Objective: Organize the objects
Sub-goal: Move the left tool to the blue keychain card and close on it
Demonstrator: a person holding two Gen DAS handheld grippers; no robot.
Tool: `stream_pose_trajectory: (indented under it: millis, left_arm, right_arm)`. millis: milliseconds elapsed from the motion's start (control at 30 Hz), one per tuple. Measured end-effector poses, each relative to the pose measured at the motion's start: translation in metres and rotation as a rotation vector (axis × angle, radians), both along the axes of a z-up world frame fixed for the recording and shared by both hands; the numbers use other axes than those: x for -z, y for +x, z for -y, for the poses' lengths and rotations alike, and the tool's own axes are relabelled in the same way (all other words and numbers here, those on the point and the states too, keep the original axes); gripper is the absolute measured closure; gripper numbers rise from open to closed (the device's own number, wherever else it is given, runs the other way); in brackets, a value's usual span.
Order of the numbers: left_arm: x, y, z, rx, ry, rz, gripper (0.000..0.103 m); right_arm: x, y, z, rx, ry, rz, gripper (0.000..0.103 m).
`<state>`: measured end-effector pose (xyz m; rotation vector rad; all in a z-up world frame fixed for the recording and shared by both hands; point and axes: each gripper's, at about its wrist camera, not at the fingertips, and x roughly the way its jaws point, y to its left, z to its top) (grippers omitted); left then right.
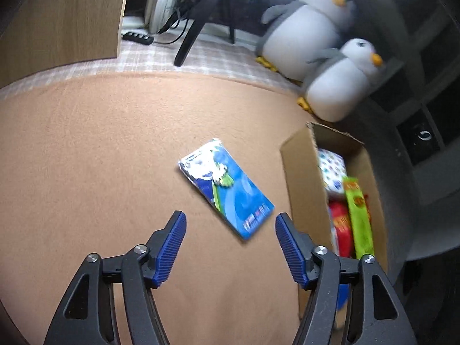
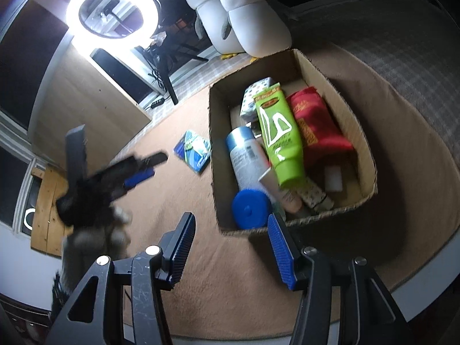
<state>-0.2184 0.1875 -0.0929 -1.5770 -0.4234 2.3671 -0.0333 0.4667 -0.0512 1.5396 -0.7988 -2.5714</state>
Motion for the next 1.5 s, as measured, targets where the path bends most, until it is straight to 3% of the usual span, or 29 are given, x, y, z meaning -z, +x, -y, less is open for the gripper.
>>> stream_pose_trajectory:
  millis: [167,600,900,1100,1300,1500]
  left_arm:
    - [0.015,-0.030,-0.016,-0.072,-0.074,0.035,0.033]
    - [0.039,-0.075,-0.050,-0.098,-0.232,0.047,0.032]
    - [0.046,-0.066,-0.065,-0.006,-0.398,-0.029,0.030]
    - [0.047,-0.047,-0.060,0.077,-0.419,-0.062,0.030]
    - [0.048,-0.014,-0.040,0.144,-0.379,-0.082,0.030]
    - [0.046,0.008,-0.012,0.154,-0.345,-0.089,0.030]
  right_arm:
    - [0.005,0.009,-0.004,0.024,-0.015,0.014,0.051]
    - [0.020,0.025,-0.042,0.127,-0.036,0.064,0.050]
    - [0.025,0.020,-0.052,0.139,-0.047,0.079,0.050]
    - [0.025,0.010,-0.047,0.116,-0.056,0.078,0.050]
    - [0.021,0.004,-0.035,0.076,-0.052,0.064,0.050]
    - [0.013,0.001,-0.018,0.033,0.022,0.046,0.050]
